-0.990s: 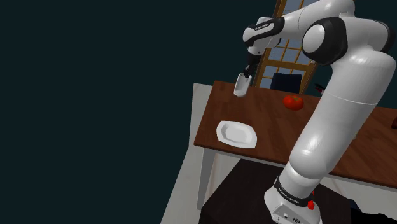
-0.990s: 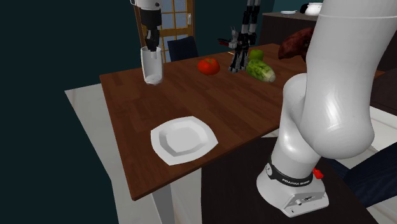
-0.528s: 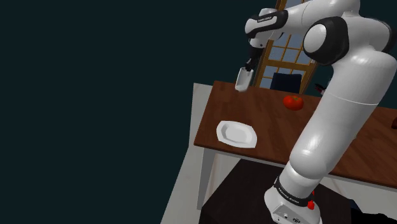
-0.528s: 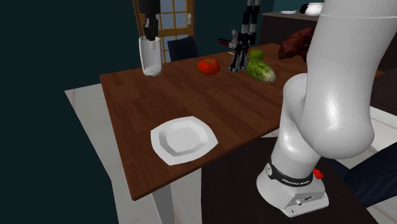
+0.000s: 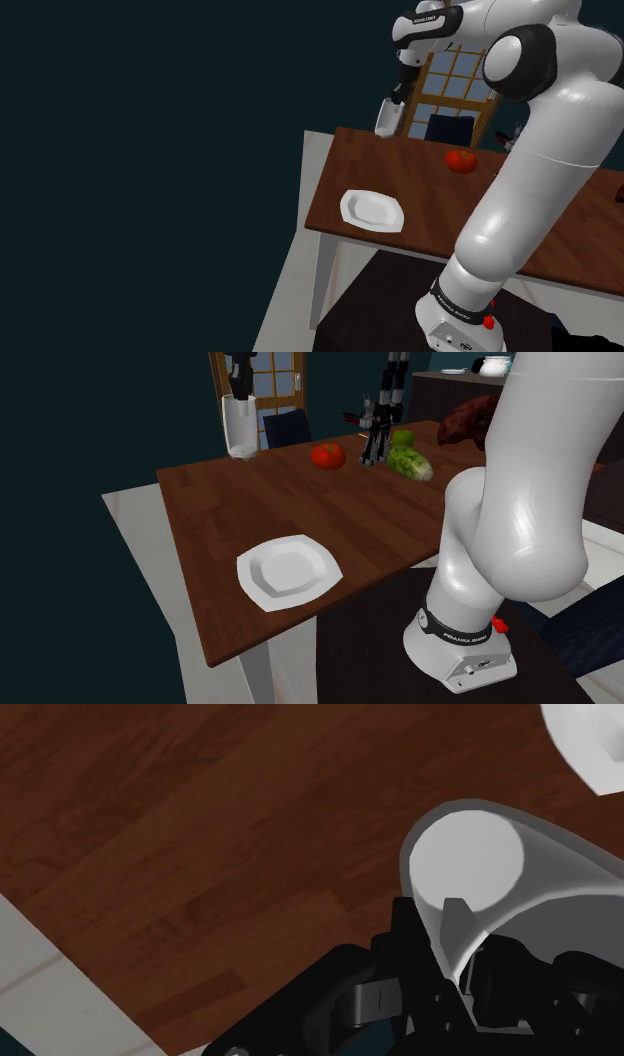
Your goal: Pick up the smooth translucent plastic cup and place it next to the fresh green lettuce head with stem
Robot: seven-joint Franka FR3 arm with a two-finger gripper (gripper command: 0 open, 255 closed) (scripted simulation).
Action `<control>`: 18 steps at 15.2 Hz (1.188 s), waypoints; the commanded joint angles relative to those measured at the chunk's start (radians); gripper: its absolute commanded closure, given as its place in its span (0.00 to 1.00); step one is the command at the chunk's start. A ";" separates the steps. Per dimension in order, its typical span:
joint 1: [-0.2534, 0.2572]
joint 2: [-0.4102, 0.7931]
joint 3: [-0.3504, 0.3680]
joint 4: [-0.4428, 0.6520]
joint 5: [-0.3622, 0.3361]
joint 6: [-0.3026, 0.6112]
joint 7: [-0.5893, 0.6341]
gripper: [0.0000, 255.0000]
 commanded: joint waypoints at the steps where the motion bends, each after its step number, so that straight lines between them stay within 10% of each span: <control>1: -0.008 -0.055 -0.009 -0.053 -0.030 0.007 -0.012 1.00; 18: -0.174 -0.455 -0.108 -0.348 -0.266 -0.023 -0.199 1.00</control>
